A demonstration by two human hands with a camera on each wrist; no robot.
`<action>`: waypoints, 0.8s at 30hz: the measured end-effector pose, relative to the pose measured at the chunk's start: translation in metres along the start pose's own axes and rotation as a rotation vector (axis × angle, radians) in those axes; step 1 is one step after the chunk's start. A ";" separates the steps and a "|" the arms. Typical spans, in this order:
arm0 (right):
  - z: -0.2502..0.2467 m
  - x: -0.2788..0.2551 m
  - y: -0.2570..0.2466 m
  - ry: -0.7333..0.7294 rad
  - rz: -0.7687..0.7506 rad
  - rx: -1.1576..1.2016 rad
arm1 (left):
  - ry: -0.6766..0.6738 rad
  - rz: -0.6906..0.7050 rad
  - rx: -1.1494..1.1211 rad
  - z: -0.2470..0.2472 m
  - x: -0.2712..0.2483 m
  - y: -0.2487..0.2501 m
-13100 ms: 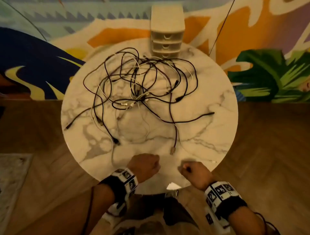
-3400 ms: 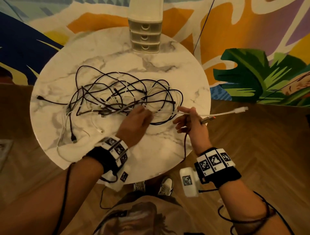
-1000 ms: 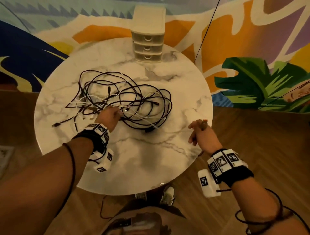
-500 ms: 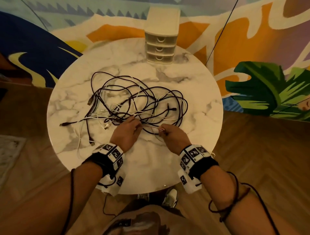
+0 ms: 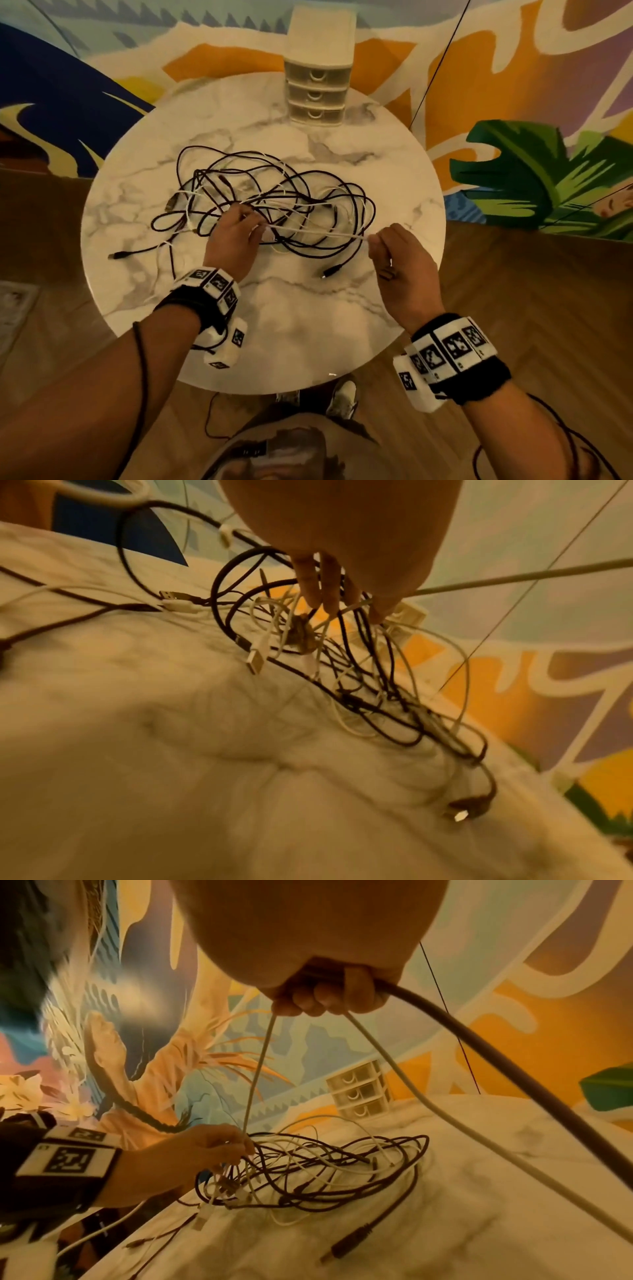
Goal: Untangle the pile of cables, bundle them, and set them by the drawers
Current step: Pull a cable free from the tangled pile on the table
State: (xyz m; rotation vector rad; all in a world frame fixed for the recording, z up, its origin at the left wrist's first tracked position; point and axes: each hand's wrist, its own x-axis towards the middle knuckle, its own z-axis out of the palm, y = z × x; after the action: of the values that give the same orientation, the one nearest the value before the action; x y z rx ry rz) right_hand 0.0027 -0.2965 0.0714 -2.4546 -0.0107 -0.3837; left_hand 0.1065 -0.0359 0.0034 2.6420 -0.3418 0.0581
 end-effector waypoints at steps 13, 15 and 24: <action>0.009 0.003 -0.016 -0.142 0.251 0.024 | -0.137 -0.003 0.032 -0.016 -0.012 0.016; 0.024 -0.002 -0.035 -0.308 0.145 0.016 | -0.198 -0.017 0.066 -0.016 -0.018 0.018; 0.048 0.018 -0.042 -0.591 0.104 0.037 | -0.187 -0.027 0.125 -0.013 -0.020 0.010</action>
State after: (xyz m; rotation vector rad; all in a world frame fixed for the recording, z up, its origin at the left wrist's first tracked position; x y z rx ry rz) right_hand 0.0283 -0.2355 0.0661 -2.4305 -0.1379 0.3894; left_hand 0.0850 -0.0342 0.0177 2.7828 -0.3746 -0.1833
